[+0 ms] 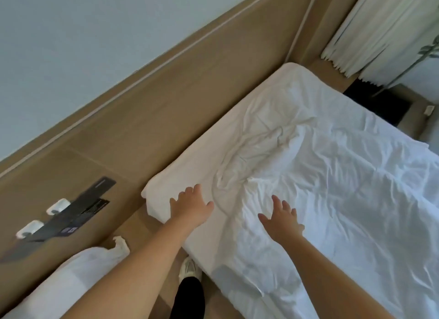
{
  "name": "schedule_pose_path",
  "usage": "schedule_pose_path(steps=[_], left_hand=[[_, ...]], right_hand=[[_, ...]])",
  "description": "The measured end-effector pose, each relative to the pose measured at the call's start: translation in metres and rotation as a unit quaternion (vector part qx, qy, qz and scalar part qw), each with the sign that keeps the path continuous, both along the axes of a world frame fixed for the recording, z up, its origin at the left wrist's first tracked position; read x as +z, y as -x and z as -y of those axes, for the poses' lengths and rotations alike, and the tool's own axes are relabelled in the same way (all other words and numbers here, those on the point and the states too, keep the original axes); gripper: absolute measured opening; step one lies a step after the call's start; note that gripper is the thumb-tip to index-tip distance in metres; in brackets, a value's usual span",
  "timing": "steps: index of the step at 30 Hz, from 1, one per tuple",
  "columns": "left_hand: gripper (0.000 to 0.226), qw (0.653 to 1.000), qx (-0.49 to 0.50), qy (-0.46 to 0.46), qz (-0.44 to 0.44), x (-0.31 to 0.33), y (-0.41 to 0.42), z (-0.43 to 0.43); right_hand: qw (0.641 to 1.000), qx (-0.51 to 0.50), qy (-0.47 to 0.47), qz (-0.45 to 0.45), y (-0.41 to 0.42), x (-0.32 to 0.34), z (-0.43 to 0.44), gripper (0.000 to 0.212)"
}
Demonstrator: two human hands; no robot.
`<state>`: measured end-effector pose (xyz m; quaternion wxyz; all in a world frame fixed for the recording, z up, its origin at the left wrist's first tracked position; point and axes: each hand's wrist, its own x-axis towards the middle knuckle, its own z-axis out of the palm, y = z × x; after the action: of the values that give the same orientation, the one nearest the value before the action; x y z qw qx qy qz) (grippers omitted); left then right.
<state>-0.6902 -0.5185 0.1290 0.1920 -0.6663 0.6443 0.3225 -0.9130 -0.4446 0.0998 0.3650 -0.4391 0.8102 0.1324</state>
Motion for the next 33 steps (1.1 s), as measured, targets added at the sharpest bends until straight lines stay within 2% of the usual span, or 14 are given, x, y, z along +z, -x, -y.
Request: schedule_pose_path(steps=[5,7,9,10,12,14,15,17,21,24,27,29,31,33], left_hand=[[0.072,0.983,0.106,-0.114,-0.098,-0.178,0.034,0.069],[0.075,0.960,0.195,-0.152,-0.130,-0.238,0.046,0.077],[0.075,0.925,0.289,-0.172,-0.179,-0.285,0.058,0.080],[0.075,0.911,0.324,-0.168,-0.192,-0.307,0.063,0.078],[0.068,0.899,0.367,-0.121,-0.207,-0.342,0.074,0.073],[0.039,0.893,0.386,-0.055,-0.224,-0.356,0.088,0.067],[0.022,0.887,0.395,-0.033,-0.236,-0.353,0.097,0.065],[0.010,0.882,0.397,-0.025,-0.251,-0.336,0.110,0.066],[0.031,0.932,0.288,0.067,-0.210,-0.257,0.090,0.128],[0.031,0.972,0.093,0.201,-0.075,-0.187,0.054,0.204],[0.029,0.940,-0.124,0.311,0.071,-0.159,0.023,0.248],[0.040,0.901,-0.215,0.345,0.154,-0.166,0.010,0.250],[0.046,0.866,-0.302,0.349,0.193,-0.184,0.009,0.224],[0.036,0.869,-0.400,0.265,0.118,-0.213,0.016,0.166]], right_hand=[[0.994,-0.100,-0.045,0.016,0.012,-0.161,0.045,0.106],[0.987,-0.152,-0.043,0.029,0.013,-0.214,0.050,0.114],[0.984,-0.169,-0.048,-0.002,0.011,-0.254,0.051,0.112],[0.987,-0.150,-0.043,-0.040,0.010,-0.270,0.051,0.102],[0.989,-0.094,0.024,-0.111,0.013,-0.296,0.046,0.060],[0.981,-0.102,0.116,-0.121,0.026,-0.309,0.041,0.017],[0.979,-0.117,0.127,-0.106,0.035,-0.307,0.038,0.009],[0.986,-0.119,0.093,-0.074,0.046,-0.292,0.037,0.009],[0.990,-0.094,0.096,-0.045,0.052,-0.233,0.053,0.015],[0.987,-0.092,0.122,-0.053,0.066,-0.192,0.081,0.019],[0.983,-0.103,0.138,-0.061,0.077,-0.174,0.092,0.018],[0.985,-0.109,0.131,-0.009,0.067,-0.182,0.089,0.014],[0.983,-0.111,0.113,0.090,0.043,-0.201,0.075,0.040],[0.979,-0.091,0.070,0.166,0.016,-0.223,0.050,0.074]])
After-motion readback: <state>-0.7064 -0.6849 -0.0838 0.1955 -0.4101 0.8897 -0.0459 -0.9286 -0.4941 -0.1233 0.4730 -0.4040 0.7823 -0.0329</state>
